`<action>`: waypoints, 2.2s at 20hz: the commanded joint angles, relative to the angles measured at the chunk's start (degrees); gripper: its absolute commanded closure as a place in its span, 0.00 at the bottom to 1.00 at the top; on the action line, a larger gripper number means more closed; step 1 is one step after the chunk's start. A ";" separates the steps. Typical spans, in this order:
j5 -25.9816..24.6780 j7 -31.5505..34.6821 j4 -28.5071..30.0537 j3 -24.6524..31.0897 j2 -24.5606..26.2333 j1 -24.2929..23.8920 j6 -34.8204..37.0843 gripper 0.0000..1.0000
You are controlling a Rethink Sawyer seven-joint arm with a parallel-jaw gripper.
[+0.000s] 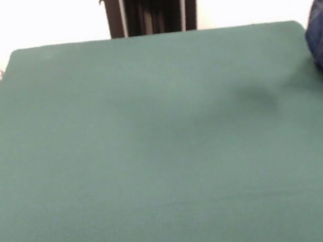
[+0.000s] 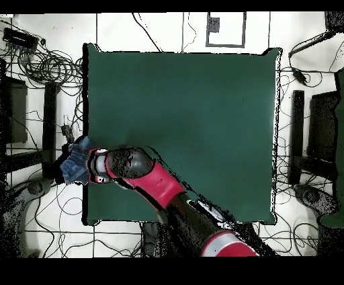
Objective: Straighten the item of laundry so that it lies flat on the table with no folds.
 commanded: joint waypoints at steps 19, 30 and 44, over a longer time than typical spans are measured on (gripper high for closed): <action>-35.21 -10.12 -10.62 2.62 2.22 -19.72 29.82 1.00; -42.32 -11.76 -17.84 3.37 8.80 -20.52 31.77 1.00; -53.57 -21.16 -27.47 4.85 15.23 -26.65 41.47 1.00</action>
